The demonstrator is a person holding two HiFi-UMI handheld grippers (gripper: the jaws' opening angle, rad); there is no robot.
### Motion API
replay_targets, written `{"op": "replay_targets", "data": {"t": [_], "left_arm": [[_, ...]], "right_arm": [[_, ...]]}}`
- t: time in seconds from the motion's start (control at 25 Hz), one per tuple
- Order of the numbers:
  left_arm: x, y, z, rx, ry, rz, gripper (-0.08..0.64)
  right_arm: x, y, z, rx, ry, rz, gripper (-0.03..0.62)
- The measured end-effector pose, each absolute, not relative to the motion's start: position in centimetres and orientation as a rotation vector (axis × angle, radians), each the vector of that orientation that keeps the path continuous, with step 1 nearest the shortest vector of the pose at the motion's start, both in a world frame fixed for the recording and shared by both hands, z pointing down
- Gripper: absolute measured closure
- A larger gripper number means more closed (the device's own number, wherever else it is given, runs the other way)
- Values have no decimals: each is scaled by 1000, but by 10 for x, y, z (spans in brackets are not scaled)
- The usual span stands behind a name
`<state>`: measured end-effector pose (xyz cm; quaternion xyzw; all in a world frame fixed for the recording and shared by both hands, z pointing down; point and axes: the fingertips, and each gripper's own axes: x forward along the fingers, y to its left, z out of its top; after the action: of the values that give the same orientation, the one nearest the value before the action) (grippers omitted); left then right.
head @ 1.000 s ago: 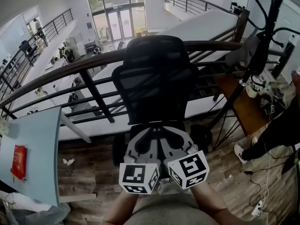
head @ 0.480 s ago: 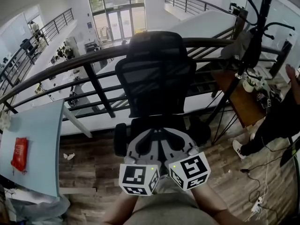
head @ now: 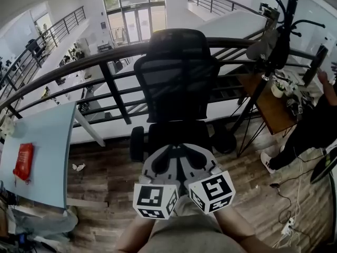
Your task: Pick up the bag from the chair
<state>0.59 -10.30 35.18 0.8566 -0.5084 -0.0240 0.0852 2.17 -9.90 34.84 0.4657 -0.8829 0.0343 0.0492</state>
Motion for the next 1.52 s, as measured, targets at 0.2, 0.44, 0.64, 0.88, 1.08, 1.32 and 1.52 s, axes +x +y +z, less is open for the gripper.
{"op": "replay_targets", "data": {"t": [0.2,0.44,0.64,0.88,1.08,1.32,1.52], "left_arm": [[2,-77,357,2549,-1523,-73,558],[-2,-53,362,2540,-1526,-57,558],[-10,-32,372,2523,-1534,-42,558],[-19,-12,385,2517,-1527,-27,558],[-18,-1,398,2505,-1509,6,558],[-23,2,401,2488,-1509,5,558],[-24,0,407,2478,-1497,17,558]], "right_arm": [[18,-73,354,1413,-2694,103,592],[13,-49,359,1395,-2696,112,592],[6,-29,369,1370,-2698,125,592],[-4,-9,382,1359,-2700,138,592],[-3,1,393,1363,-2688,175,592],[-9,4,396,1345,-2676,178,592],[-10,2,402,1339,-2670,189,592]]}}
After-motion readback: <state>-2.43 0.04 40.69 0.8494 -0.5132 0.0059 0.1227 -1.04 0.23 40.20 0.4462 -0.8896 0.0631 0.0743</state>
